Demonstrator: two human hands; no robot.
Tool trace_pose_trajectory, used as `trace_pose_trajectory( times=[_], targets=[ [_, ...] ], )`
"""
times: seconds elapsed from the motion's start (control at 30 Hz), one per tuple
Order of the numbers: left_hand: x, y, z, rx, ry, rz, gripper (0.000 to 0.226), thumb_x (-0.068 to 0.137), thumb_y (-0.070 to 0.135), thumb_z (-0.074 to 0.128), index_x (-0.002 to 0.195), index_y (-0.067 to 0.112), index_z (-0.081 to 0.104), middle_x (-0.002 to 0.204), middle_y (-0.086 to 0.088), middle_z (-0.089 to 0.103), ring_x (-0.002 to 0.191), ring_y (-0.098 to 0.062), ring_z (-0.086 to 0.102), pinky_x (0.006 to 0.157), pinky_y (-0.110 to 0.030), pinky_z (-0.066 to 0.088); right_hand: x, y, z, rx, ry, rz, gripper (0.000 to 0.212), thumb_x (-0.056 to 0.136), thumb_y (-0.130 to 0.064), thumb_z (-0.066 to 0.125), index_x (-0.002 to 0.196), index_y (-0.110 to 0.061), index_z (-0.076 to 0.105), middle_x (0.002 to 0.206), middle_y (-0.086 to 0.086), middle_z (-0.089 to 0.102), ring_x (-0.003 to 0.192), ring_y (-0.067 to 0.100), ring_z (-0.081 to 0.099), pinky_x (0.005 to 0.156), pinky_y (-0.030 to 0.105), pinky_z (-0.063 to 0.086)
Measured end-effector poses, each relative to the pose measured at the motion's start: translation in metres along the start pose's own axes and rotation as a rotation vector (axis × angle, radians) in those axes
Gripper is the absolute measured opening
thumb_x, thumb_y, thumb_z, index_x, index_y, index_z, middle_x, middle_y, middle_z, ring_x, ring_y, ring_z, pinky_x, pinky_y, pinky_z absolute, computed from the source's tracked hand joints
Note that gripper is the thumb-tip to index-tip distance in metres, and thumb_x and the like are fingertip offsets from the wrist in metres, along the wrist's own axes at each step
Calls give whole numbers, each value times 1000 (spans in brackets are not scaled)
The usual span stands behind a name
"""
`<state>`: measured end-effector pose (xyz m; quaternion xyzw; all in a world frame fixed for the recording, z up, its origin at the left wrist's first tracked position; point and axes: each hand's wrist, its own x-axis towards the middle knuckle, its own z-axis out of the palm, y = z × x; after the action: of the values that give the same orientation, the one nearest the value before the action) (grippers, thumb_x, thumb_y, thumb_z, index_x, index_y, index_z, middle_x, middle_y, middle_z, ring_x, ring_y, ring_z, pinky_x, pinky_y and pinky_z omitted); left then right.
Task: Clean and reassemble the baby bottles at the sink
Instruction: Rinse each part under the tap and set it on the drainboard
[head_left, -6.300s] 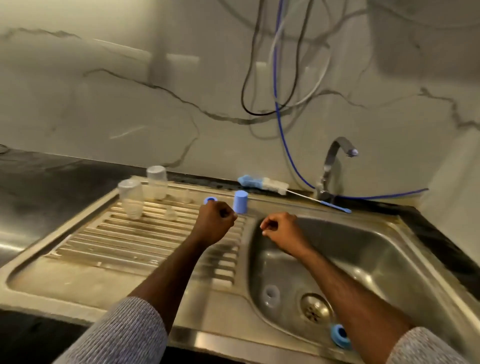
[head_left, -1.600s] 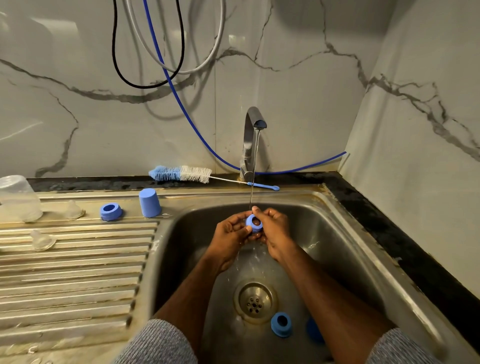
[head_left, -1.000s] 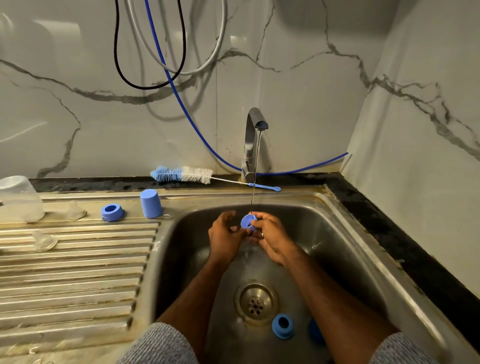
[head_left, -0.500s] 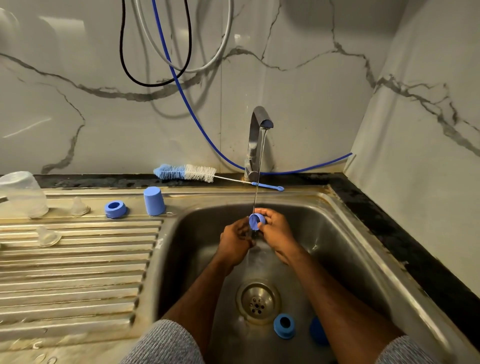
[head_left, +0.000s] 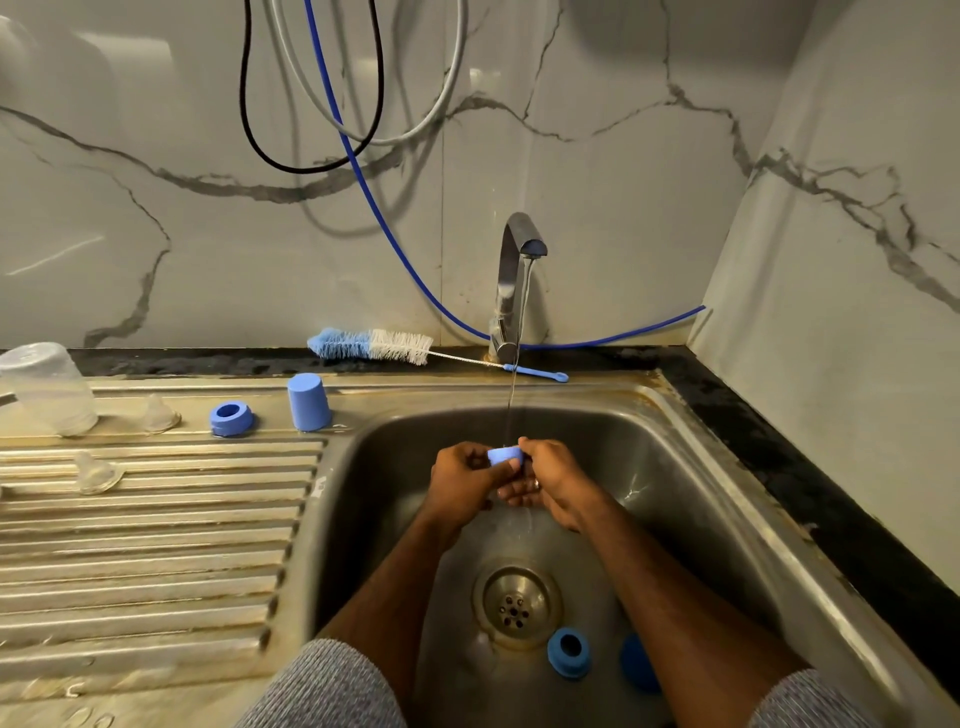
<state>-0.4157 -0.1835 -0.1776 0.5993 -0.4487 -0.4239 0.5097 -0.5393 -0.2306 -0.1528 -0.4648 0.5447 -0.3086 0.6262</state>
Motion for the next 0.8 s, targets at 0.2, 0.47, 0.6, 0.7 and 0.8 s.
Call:
trace_pose_trajectory(
  times=[0.2, 0.47, 0.6, 0.7, 0.8],
  targets=[
    [-1, -2, -2, 10, -23, -5, 30, 86, 36, 78, 93, 8, 74, 87, -15, 74, 80, -24, 71, 69, -38, 61, -2, 2, -5, -140, 15, 47, 47, 109, -37, 30, 108, -4, 64, 66, 11, 70, 53, 19, 63, 53, 27, 50],
    [-2, 2, -3, 38, 2, 121, 38, 88, -3, 71, 121, 13, 68, 103, -9, 74, 87, -14, 70, 67, -21, 55, 3, 10, 4, -170, 21, -38, 34, 107, -26, 40, 94, -7, 65, 73, 11, 61, 56, 16, 54, 55, 30, 50],
    [-2, 2, -2, 100, 12, 172, 50, 78, -11, 76, 123, 9, 66, 109, -7, 72, 98, -17, 71, 84, -24, 59, 4, 12, 4, -139, 24, -63, 27, 105, -18, 45, 96, -5, 67, 72, 11, 63, 54, 17, 58, 52, 27, 52],
    [-2, 1, -1, 141, 8, 222, 48, 77, -10, 78, 119, 10, 67, 108, -2, 72, 100, -12, 70, 87, -23, 58, 6, 13, 2, -166, 81, -105, 20, 103, -14, 48, 101, -9, 68, 82, 14, 68, 62, 20, 64, 56, 27, 58],
    [-1, 3, -1, 93, 15, 242, 48, 75, -12, 78, 117, 10, 68, 106, 0, 74, 98, -7, 72, 87, -20, 57, 8, 11, -1, -146, 130, -176, 23, 103, -11, 48, 106, -10, 71, 90, 16, 72, 72, 22, 67, 68, 34, 61]
  ],
)
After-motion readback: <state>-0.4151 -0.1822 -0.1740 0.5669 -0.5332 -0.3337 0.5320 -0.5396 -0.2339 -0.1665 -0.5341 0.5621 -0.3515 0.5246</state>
